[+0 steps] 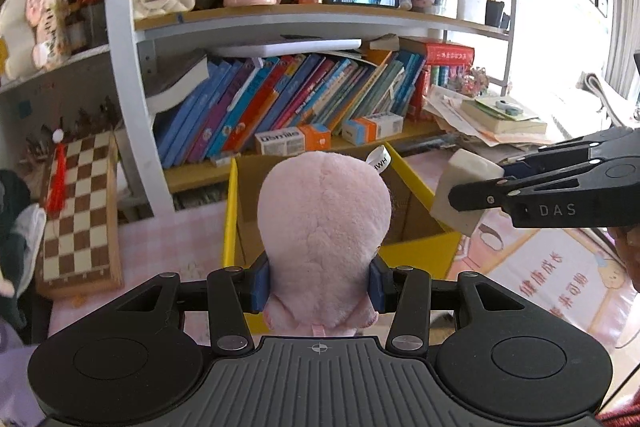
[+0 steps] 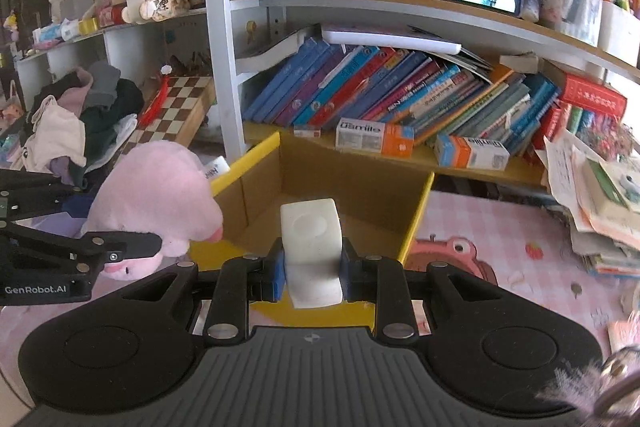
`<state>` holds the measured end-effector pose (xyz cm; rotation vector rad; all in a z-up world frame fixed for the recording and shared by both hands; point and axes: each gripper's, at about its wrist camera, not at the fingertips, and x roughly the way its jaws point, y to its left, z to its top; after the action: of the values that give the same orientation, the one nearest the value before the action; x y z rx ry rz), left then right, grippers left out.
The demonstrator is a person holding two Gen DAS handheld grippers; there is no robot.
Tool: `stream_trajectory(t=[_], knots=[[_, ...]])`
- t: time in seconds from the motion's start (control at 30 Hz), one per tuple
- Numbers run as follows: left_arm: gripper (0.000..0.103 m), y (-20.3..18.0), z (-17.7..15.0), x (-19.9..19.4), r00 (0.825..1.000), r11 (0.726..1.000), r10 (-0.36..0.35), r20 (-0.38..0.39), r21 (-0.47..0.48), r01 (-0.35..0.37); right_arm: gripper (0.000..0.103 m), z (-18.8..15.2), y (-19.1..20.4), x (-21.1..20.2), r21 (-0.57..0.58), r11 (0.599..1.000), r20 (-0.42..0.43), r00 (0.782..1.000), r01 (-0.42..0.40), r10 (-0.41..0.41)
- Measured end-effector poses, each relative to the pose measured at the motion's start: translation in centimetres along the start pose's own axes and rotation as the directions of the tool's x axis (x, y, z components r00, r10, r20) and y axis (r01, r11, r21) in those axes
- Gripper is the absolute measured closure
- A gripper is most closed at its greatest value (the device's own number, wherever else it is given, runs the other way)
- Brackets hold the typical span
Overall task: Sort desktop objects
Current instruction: 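Lift the pig with the left tool while the right tool carries the cube to the yellow box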
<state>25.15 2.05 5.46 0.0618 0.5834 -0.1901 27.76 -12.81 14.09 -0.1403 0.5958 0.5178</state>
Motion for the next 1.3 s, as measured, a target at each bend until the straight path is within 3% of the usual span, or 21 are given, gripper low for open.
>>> stream_trajectory(t=[0.37,0.93,1.2,1.3], knots=[[0.058,1.1,2.6,6.9,0.997,0.997,0.065,-0.044,0.034,-0.064,0.079,2.0,-2.1,6.8,-0.054,0.998,-0.007,1.000,0.022,-0.023],[0.058,2.7,2.8,16.3,0.971,0.992,0.114,-0.210,0.082,-0.099,0.079,2.0,-4.5,17.2,-0.153,0.988,-0.182,0.982,0.014,-0.042],[0.057,2.0,1.8,17.0,0.956,0.980,0.159,-0.248,0.154,-0.123,0.079,1.0,-4.7,18.7,-0.245,0.969,-0.219,0.975,-0.015,-0.041],[0.057,1.8,1.3,16.1,0.953,0.980,0.180,-0.244,0.129,-0.152,0.079,0.6,-4.5,18.4,-0.299,0.953,-0.211,0.977,-0.041,-0.025]])
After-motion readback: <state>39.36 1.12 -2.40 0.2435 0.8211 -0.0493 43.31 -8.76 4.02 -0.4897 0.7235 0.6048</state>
